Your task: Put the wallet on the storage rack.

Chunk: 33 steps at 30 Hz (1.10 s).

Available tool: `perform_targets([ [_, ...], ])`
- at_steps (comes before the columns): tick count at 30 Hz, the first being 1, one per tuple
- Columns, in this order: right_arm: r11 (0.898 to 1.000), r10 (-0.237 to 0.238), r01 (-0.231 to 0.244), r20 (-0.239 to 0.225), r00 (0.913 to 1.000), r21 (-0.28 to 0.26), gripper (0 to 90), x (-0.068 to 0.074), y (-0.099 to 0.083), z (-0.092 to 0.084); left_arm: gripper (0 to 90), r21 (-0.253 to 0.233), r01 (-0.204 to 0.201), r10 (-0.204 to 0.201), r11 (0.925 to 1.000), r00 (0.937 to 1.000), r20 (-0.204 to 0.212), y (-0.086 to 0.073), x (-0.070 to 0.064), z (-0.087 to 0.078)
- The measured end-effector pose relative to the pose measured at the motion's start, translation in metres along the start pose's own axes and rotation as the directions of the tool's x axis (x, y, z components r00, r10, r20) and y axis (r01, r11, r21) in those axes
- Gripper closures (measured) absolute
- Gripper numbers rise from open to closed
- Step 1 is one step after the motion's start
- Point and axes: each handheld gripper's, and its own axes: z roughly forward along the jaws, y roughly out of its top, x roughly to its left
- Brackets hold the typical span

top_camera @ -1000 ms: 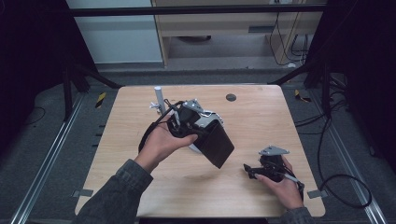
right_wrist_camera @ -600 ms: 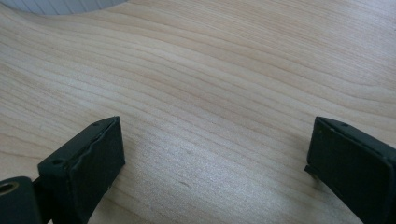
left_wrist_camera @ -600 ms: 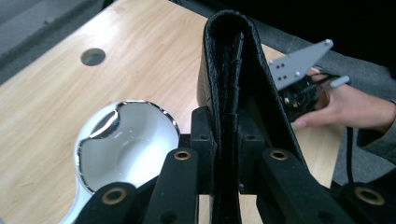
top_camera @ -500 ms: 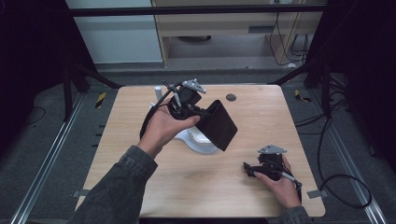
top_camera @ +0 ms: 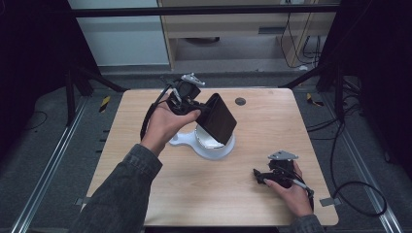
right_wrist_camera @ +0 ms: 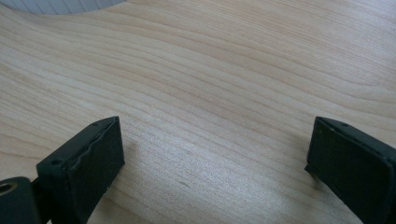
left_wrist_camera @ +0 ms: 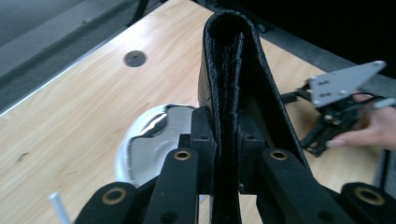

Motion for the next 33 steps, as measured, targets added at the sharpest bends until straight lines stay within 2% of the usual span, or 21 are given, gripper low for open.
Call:
perform_targets([
  [4,1.0,-0.001,0.001,0.0,1.0,-0.001,3.9,0.0,0.0,0.0,81.0,0.009,0.022,-0.022,0.9997,0.9996,-0.016,-0.007,0.01,0.003],
  [8,1.0,0.0,0.0,0.0,1.0,0.0,3.9,0.0,0.0,0.0,81.0,0.017,0.029,-0.028,0.9994,0.9992,-0.028,-0.012,0.012,0.008],
  [16,1.0,0.003,-0.003,-0.001,1.0,0.001,3.9,0.0,0.0,0.0,80.9,0.029,0.035,-0.034,0.999,0.9991,-0.025,-0.02,0.013,0.017],
  [22,1.0,0.004,-0.004,0.0,1.0,0.001,3.9,0.0,0.0,0.0,80.9,0.058,0.041,-0.039,0.9975,0.9988,-0.03,-0.026,0.012,0.034],
  [28,1.0,0.004,-0.004,0.0,1.0,0.001,3.9,0.0,0.0,0.0,80.8,0.049,0.053,-0.052,0.9974,0.9984,-0.021,-0.027,0.011,0.047],
  [33,1.0,0.001,-0.001,0.001,1.0,0.0,3.9,0.0,0.0,0.0,80.7,0.046,0.064,-0.063,0.9969,0.9977,-0.025,-0.026,0.015,0.049],
])
